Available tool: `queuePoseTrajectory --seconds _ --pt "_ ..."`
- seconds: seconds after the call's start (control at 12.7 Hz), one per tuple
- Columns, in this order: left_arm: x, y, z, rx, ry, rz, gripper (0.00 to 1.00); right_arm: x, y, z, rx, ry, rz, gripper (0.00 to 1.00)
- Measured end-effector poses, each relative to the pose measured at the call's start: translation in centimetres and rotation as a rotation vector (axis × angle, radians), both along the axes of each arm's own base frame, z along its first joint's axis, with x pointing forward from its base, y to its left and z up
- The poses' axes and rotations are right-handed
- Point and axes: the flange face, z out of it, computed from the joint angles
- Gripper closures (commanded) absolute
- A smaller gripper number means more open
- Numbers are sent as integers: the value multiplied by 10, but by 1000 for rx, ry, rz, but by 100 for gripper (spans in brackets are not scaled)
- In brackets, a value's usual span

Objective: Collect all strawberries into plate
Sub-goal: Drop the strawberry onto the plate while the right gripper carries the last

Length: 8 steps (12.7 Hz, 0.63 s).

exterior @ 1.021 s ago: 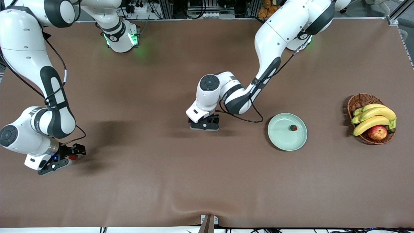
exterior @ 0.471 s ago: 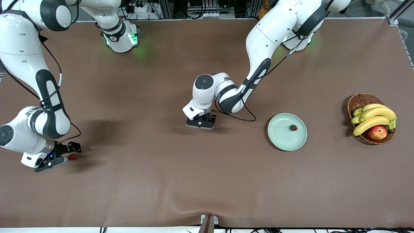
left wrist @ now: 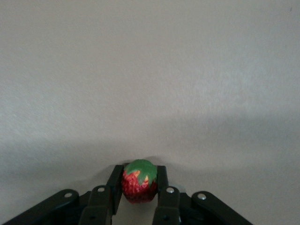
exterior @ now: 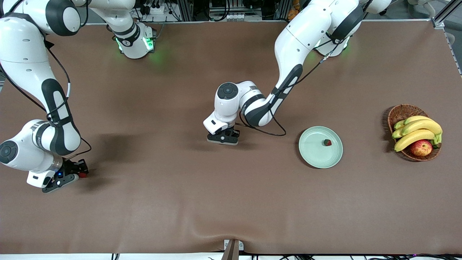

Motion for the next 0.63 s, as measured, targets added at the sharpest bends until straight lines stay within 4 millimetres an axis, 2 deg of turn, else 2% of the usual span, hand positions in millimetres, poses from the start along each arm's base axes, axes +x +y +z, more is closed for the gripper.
queuePoseTrajectory --seconds 0.08,0.16,0.31,0.39,0.47,0.55,0.63 --pt "13 12 12 19 8 35 100 2 0 3 -2 -6 4 100" --pt "31 31 34 41 33 93 100 5 0 6 -3 -15 11 100" --pt "73 93 92 70 117 232 100 16 7 20 -4 -46 27 100" --pt "90 132 118 89 160 293 100 23 17 28 -1 -65 42 100" --pt "100 171 134 120 203 345 100 31 36 35 9 -82 57 100" --pt "105 210 139 168 255 380 100 38 67 42 37 -97 53 100" --pt "106 246 131 224 315 398 100 43 109 47 80 -100 30 100"
